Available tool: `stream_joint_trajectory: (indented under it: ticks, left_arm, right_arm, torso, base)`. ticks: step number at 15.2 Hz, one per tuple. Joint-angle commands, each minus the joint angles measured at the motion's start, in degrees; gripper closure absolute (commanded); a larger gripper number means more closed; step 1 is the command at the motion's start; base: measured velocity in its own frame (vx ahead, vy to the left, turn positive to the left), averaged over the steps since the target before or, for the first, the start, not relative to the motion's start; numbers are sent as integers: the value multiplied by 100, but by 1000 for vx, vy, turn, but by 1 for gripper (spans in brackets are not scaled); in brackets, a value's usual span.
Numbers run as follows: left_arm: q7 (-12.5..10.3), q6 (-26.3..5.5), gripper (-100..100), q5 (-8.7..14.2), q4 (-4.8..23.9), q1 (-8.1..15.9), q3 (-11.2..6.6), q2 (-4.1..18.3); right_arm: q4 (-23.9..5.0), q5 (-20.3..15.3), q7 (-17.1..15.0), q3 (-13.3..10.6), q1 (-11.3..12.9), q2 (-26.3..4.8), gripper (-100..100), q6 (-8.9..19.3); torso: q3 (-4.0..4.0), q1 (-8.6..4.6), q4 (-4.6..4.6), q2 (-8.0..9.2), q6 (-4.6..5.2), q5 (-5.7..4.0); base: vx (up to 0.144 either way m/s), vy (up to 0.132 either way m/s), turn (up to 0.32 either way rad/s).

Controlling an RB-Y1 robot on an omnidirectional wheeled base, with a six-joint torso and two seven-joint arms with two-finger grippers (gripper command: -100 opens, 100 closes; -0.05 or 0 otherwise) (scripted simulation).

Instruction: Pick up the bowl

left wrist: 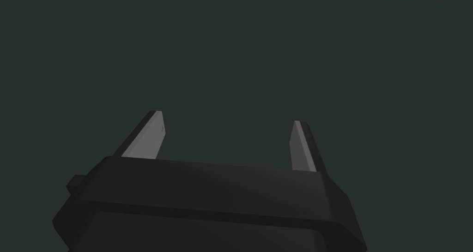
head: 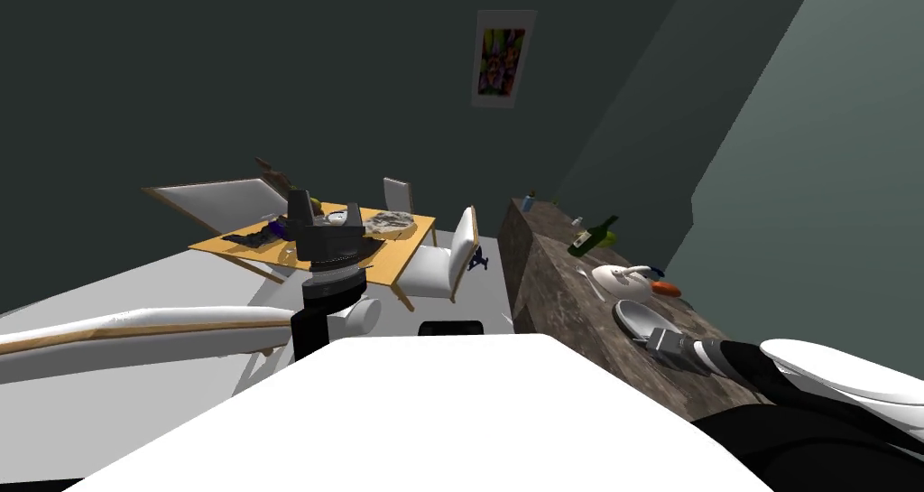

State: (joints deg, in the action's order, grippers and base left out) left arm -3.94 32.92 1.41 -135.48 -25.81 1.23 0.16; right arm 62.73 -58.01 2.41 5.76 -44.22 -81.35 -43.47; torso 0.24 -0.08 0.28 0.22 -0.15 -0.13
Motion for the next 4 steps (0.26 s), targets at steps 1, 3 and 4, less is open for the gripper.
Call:
stream_joint_trajectory:
  ticks: [1,3,4]
  left_arm:
    - [0,0,0,0,0,0,0,0]
    - [0,0,0,0,0,0,0,0]
    - [0,0,0,0,0,0,0,0]
  right_arm:
    - [104,40,-18,164,-101,-94,100,8]
    - [141,56,-87,266,-139,-246,100,-83]
    - [99,30,-49,165,-70,-153,100,-24]
  torso:
    - [0,0,0,0,0,0]
    - [6,11,2,11,2,6]
    - [9,18,3,15,3,9]
  base:
    - [-11,12,-65]
    - [-23,38,-113]
    - [-16,26,-44]
